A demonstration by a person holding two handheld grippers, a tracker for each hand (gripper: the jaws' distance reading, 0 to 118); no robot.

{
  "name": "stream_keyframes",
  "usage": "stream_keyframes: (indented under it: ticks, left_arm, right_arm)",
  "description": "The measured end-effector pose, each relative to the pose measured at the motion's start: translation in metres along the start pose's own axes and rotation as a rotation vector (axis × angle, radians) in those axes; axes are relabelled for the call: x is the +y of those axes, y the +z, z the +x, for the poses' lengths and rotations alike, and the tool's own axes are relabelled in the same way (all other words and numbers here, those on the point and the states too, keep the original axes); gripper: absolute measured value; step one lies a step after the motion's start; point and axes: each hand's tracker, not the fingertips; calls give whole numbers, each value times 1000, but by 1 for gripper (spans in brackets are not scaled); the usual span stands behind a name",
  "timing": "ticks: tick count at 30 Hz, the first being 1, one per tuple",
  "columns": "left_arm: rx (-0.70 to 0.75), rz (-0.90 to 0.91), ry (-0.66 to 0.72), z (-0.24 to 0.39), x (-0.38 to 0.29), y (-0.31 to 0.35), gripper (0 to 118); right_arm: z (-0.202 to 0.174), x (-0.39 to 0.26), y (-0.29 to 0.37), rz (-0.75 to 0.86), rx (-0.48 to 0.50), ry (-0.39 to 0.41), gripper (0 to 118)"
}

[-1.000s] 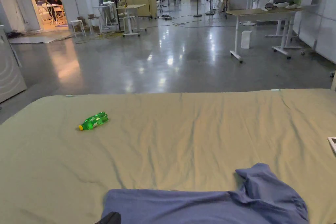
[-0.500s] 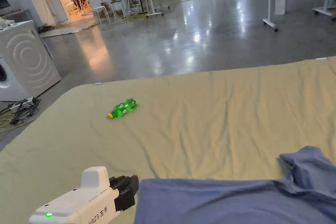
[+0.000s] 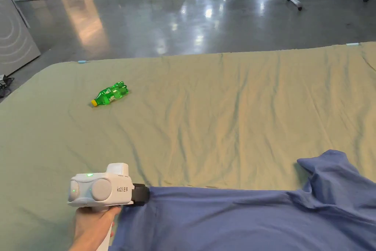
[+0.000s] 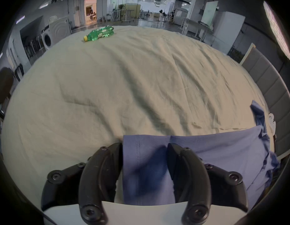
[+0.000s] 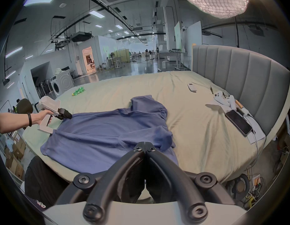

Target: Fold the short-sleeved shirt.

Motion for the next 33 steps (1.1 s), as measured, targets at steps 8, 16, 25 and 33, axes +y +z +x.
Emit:
stream_keyframes:
  ticks: [8, 16, 25, 33]
  left_arm:
    - [100, -62, -232, 46, -1, -14, 8]
    - [-38, -141, -16, 6, 21, -25, 8]
    - [-50, -142, 3, 7, 19, -23, 8]
    - [-31, -25, -36, 12, 9, 3, 6]
  right_arm:
    - [13, 29, -47, 23, 28, -54, 0]
    - [61, 120, -236, -223, 85, -77, 70]
    - [80, 96, -351, -454, -92, -29, 59]
    - [68, 102, -329, -387, -83, 28, 3]
